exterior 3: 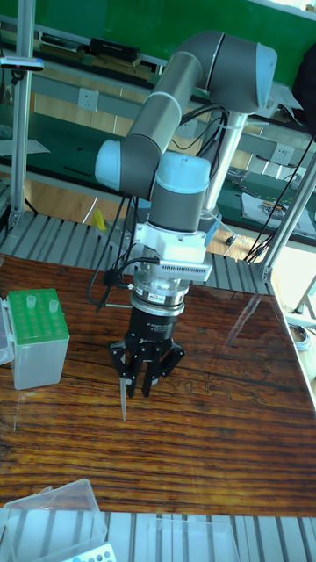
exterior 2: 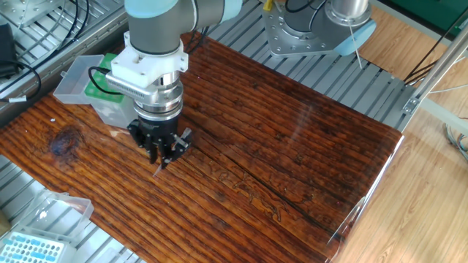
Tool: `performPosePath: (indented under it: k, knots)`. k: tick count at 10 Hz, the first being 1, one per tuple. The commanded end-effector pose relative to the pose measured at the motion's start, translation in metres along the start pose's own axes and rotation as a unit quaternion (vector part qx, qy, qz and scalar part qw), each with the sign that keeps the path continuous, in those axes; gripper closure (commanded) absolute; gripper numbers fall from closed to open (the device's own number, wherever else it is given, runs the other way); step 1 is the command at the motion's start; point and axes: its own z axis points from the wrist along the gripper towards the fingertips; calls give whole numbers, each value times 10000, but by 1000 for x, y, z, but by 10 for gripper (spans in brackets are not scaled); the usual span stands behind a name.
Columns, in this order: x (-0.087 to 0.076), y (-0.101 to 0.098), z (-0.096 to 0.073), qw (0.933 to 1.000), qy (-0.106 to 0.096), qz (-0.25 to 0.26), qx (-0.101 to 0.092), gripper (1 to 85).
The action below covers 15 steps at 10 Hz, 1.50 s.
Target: Insert a large pipette tip into the holder for large pipette tips
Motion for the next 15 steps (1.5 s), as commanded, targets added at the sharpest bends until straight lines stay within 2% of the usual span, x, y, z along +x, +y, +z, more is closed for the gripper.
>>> performPosePath:
  k: [1,2,4,6,8,10,11,12,13,14,15]
  knots:
    - [13,-8,-4,9998,137,41,128,563]
    - [26,-7,-3,9998,174,-12,12,550]
    - [55,-8,-2,9991,407,-18,-67,540]
    - [73,-6,-4,9988,490,71,25,543]
    - [75,-7,-6,9987,497,92,93,553]
    - [75,-4,-6,9987,506,92,30,547]
    - [76,-6,-6,9986,526,18,76,547]
    - [73,0,-6,9989,469,17,-35,547]
    - [55,6,-5,9997,115,-167,-158,497]
    - [56,-3,-5,9998,141,-146,3,483]
    - [65,-13,-5,9993,309,83,203,557]
